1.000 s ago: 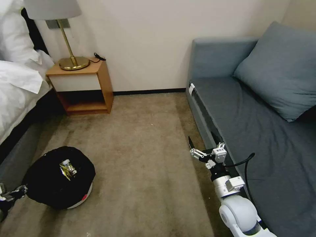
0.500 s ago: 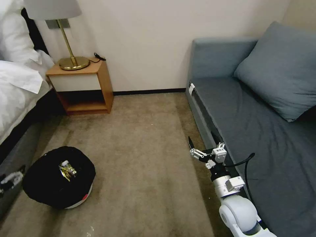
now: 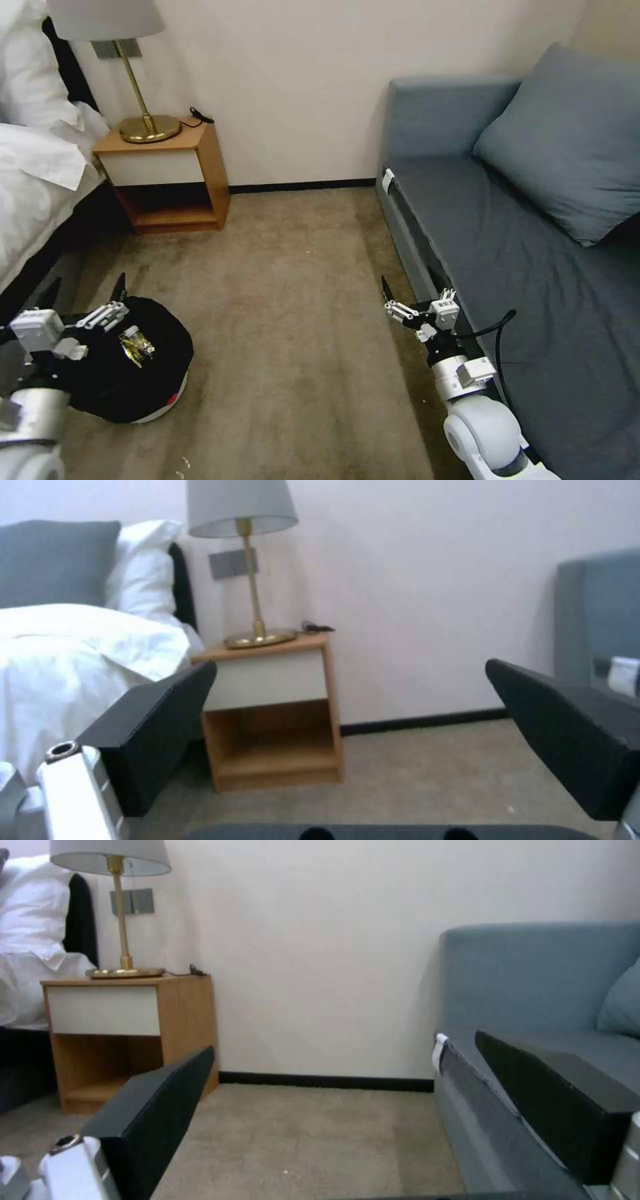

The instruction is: Pick up the trash bin, then pick up the garbage on the floor and place it into the trash bin.

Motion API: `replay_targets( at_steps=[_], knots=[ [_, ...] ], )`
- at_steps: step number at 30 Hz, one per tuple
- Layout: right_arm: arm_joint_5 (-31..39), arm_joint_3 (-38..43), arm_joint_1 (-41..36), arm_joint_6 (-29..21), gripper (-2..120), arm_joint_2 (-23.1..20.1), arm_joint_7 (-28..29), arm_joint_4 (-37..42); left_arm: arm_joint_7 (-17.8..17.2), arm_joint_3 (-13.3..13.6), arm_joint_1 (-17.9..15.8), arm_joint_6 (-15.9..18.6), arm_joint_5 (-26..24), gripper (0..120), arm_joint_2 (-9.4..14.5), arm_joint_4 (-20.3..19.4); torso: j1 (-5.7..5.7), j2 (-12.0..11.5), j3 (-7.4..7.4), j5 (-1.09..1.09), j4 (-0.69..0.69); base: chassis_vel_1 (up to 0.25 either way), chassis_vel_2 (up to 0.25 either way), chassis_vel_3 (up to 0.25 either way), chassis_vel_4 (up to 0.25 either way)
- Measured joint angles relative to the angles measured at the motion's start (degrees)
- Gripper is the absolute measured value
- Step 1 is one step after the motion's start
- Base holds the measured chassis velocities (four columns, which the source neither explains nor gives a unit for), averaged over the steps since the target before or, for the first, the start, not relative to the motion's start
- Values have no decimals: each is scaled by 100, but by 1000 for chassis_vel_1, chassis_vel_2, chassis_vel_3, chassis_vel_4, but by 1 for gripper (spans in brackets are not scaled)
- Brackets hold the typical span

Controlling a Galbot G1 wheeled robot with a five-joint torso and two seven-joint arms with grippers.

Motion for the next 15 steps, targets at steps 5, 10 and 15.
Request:
replay_targets(
  at_steps=[5, 10, 15],
  knots=[
    [0, 0, 0, 0, 100, 0, 0, 0, -178, 568, 288, -664, 495, 100, -77, 82, 0, 0, 0, 0, 0, 0, 0, 0, 0],
    [0, 0, 0, 0, 100, 0, 0, 0, -272, 1015, 318, -926, 1032, 100, -266, 132, 0, 0, 0, 1, 0, 0, 0, 0, 0],
    [0, 0, 0, 0, 100, 0, 0, 0, -295, 1086, 104, -943, 1041, 100, -288, 337, 0, 0, 0, 0, 0, 0, 0, 0, 0]
  ],
)
